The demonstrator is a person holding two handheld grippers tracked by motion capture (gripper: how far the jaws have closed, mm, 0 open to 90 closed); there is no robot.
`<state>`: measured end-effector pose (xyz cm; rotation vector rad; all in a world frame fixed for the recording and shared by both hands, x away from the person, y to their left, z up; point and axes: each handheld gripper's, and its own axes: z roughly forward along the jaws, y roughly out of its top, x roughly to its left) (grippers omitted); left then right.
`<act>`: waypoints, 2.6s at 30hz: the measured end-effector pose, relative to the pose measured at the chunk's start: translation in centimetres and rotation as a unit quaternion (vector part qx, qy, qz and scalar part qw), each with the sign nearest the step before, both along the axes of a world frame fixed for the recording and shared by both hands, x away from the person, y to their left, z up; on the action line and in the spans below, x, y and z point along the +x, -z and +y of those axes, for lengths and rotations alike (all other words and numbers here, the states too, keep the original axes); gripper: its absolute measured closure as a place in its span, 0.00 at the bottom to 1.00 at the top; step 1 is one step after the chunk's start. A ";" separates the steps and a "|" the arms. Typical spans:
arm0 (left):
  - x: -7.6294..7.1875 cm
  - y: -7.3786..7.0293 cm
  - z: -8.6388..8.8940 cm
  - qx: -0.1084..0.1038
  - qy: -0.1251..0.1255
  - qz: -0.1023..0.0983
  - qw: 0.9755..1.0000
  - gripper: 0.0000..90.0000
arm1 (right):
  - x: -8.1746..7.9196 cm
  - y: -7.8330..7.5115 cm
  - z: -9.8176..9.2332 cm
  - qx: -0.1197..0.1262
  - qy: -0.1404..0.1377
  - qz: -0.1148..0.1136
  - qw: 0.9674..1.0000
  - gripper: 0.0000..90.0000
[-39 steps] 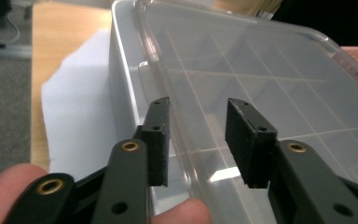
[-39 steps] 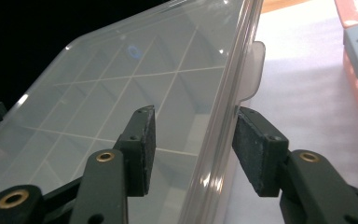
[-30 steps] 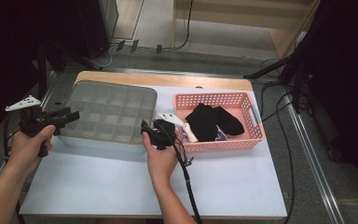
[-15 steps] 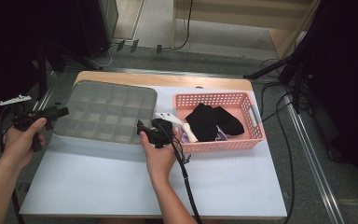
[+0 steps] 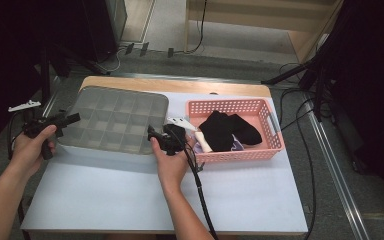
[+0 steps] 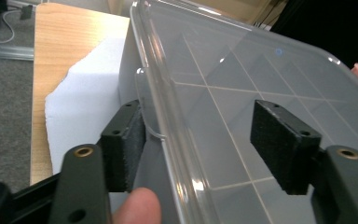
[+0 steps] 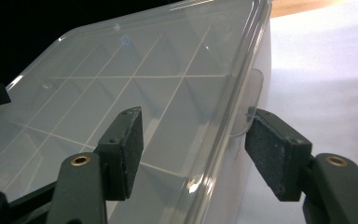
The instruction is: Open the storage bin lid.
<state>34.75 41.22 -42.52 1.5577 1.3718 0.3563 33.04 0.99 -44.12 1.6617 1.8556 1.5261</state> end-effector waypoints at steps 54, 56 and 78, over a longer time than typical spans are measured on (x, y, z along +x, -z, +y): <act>-10.0 -1.8 -1.3 0.031 -0.019 -0.027 0.999 0.49 | -6.0 -0.3 -1.4 0.016 -0.025 0.005 1.000 0.49; -10.6 -1.7 -1.3 0.026 -0.020 -0.028 0.999 0.50 | -6.4 0.0 -1.6 0.020 -0.029 0.005 0.999 0.49; -14.6 1.6 -1.6 0.037 -0.009 -0.016 0.999 0.49 | -10.4 1.2 -2.3 0.004 -0.049 -0.018 0.999 0.53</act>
